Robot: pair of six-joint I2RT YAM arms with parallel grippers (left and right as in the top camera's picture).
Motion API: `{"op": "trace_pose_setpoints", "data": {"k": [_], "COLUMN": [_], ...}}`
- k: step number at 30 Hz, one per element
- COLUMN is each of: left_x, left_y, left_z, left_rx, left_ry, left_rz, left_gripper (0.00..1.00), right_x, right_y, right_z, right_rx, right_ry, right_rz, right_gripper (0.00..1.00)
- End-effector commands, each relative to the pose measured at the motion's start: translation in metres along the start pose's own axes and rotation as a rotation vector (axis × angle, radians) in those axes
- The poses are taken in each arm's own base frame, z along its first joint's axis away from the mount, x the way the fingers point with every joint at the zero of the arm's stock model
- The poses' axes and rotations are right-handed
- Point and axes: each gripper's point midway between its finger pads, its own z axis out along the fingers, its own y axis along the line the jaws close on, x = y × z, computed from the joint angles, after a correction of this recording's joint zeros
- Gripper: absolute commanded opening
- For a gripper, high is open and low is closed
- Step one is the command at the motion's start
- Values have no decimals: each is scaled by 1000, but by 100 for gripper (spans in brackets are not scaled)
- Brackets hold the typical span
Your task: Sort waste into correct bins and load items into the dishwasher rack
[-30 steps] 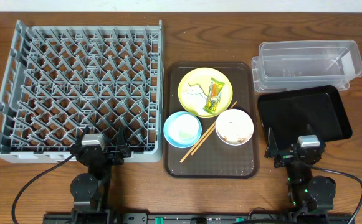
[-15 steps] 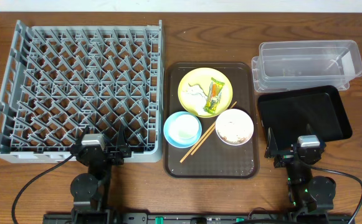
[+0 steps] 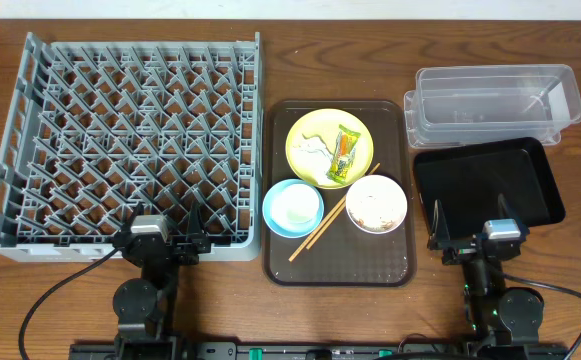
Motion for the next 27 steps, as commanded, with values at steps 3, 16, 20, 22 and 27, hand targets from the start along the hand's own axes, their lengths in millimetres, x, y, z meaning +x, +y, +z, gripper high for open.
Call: {"op": "trace_pose_setpoints", "data": {"k": [3,16,20,22,27], "left_x": [14,-1,-13,-17,-23], "left_y": [2,0,-1,-2,-2], "left_z": [0,-5,-1,2,11], "left_rx": [-10,-24,-32,-39,-63], "left_ry": [48,131,192,236,399], "left_rz": [-5,-65,-64,-63,-61], "left_gripper": [96,96,96,97,96], "right_x": [-3,-9,-15,-20,-30], "right_y": [6,14,21,23,35], "right_z": [0,7,19,28,59], "right_rx": [-31,-79,-119,-136,-208], "right_ry": [-16,57,142,193,355], "right_rz": [9,124,132,137,165], "right_gripper": [99,99,99,99,99]}}
